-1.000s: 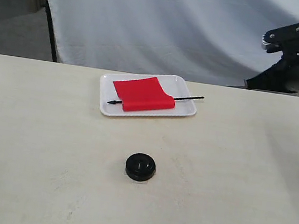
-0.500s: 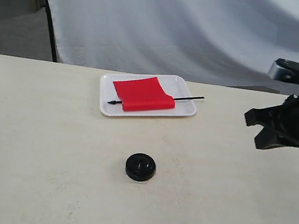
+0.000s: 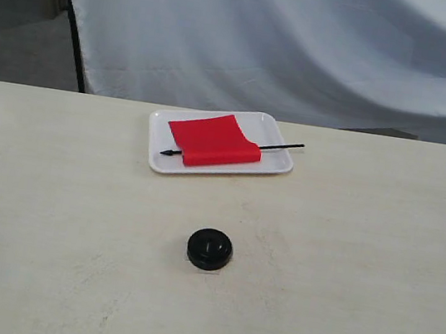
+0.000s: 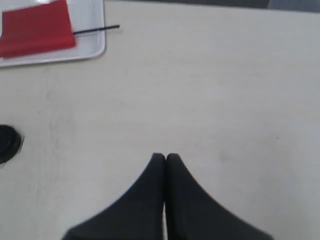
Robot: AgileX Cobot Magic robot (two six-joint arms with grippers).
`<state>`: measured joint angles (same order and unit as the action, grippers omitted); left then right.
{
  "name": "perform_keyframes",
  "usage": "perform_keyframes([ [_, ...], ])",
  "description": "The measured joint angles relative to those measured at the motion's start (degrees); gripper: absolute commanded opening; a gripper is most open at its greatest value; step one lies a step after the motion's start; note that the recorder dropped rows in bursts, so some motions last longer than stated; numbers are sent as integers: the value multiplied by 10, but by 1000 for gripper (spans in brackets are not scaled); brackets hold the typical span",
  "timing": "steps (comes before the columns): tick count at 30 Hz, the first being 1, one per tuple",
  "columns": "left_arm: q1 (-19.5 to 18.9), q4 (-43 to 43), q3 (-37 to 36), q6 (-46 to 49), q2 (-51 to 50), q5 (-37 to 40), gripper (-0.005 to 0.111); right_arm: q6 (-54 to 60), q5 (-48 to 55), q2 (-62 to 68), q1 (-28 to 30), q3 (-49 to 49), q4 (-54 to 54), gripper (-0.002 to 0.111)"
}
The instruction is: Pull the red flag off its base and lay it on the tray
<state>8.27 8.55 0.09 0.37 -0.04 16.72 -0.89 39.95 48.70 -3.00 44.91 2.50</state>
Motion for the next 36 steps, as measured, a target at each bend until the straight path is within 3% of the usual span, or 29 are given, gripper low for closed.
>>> perform_keyframes([
  [11,1,0,0,0,0,0,1,-84,-183,-301,0,-214,72,-1],
  [17,1,0,0,0,0,0,1,-85,-277,-426,0,-276,77,-1],
  [36,1,0,0,0,0,0,1,-89,-311,-485,0,-283,58,-1],
])
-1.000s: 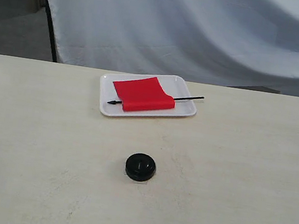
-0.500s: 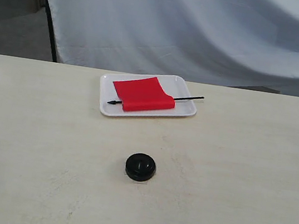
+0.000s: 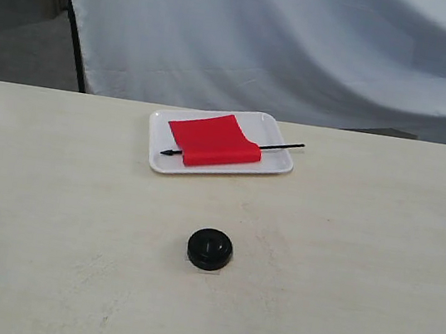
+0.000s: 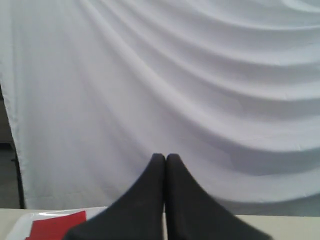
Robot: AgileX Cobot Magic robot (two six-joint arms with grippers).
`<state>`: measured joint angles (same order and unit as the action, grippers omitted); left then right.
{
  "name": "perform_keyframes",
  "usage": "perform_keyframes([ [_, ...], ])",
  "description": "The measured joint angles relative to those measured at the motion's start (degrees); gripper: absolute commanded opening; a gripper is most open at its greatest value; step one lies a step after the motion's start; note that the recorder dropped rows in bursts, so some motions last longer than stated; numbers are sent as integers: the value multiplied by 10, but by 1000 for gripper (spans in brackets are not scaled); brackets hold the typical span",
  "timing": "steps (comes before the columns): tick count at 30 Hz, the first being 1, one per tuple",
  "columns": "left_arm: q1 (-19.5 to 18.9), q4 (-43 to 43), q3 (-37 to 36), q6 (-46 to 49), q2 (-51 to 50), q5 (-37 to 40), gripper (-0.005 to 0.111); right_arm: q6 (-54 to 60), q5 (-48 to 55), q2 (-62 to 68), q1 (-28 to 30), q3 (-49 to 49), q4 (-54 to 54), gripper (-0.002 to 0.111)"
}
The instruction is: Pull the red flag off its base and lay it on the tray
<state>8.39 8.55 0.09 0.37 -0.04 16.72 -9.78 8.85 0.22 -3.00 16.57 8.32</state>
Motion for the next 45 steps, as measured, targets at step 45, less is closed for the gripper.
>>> perform_keyframes([
  [45,0,0,0,0,0,0,1,-2,21,0,0,-164,-74,-1],
])
